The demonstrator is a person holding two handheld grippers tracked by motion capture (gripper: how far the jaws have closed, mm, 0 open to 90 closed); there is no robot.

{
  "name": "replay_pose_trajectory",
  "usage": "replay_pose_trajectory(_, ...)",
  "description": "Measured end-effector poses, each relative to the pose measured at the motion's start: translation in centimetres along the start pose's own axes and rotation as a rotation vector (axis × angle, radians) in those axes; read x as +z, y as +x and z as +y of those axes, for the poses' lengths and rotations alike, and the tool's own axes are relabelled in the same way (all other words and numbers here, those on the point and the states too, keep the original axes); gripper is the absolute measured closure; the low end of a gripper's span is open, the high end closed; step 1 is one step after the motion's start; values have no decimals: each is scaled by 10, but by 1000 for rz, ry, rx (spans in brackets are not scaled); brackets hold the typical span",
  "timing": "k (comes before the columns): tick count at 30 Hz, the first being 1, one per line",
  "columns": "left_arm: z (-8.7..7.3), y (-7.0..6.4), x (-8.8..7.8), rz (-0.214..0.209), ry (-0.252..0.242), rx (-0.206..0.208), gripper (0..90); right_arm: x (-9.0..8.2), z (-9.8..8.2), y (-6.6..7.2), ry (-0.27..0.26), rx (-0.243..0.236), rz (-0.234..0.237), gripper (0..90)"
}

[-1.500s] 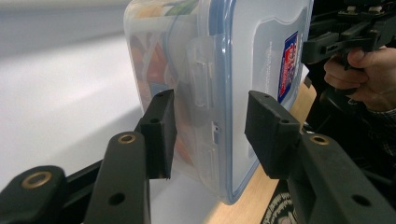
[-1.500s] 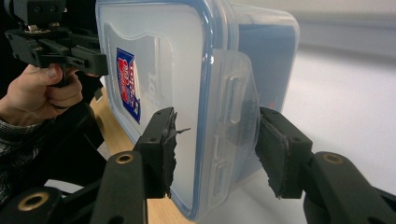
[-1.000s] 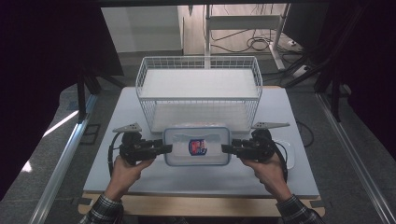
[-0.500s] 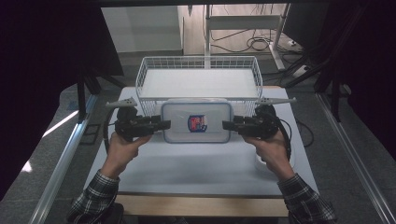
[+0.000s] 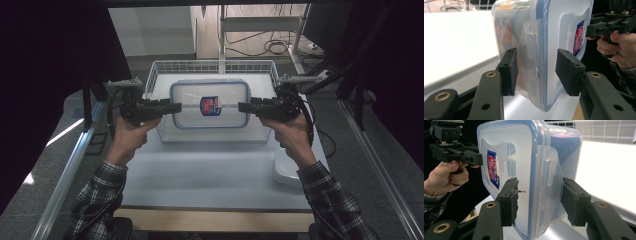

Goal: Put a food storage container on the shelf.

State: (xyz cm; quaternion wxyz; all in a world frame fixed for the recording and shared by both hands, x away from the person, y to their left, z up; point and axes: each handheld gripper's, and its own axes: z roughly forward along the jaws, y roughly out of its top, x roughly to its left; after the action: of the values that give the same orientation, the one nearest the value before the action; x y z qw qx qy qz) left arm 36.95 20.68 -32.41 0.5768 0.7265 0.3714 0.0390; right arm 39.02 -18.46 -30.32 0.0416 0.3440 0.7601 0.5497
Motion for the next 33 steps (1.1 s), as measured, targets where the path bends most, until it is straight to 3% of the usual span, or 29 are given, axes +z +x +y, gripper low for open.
replay_pose_trajectory(7, 24, 11, 4, 3, -1, 2, 532, 5, 21, -9, -15, 6, -3, 498)
replay_pose_trajectory(15, 42, 30, 15, -2, -14, -23, 529, 14, 38, -24, -22, 23, -13, 496)
replay_pose_trajectory(24, 43, 48, 31, 11, -10, -64, 522, 29, 43, -47, -28, 68, -21, 490)
replay_pose_trajectory(33, 39, 56, 39, 13, -6, -82, 516, 37, 40, -58, -11, 95, -26, 483)
